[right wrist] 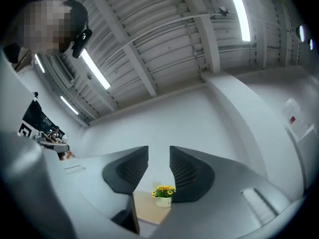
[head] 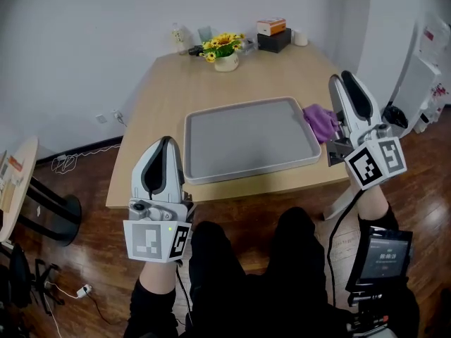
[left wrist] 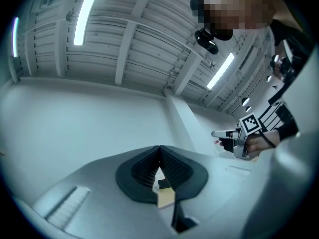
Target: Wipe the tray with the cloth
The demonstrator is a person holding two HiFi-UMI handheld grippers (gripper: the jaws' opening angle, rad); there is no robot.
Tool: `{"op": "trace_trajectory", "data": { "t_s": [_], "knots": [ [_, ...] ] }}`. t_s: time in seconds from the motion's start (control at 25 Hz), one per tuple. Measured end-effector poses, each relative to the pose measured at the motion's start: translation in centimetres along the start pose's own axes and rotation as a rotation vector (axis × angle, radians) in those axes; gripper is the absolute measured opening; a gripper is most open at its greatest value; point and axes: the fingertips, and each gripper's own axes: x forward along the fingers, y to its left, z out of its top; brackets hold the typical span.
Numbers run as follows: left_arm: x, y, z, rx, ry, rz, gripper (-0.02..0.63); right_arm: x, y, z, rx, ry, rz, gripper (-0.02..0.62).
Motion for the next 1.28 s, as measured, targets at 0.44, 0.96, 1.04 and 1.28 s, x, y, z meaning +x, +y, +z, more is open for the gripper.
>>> {"op": "trace_trajectory", "data": {
  "t_s": [0.44, 0.96, 1.04, 1.28],
  "knots": [
    [-0.3, 0.0, -0.6, -0.005, 0.017, 0.002, 0.002, -2.2, 3.7, -0.9, -0.131, -0.066, -0.028, 0.141],
    [0.3, 0.0, -0.6, 0.000, 0.039, 0.003, 0.002, -2.3, 4.3, -2.0, -0.195, -0.016, -0.023, 0.117],
    [0.2, 0.0, -0.5, 0.004, 0.037, 0.003, 0.002, -2.2, 4.5, -2.1, -0.207, -0.018, -0.016, 0.110],
    [-0.2, 0.1, -0.8, 0.005, 0.041, 0.012, 0.002, -2.4, 5.0, -2.3, -0.219, -0.014, -0.006, 0.109]
  ]
}}
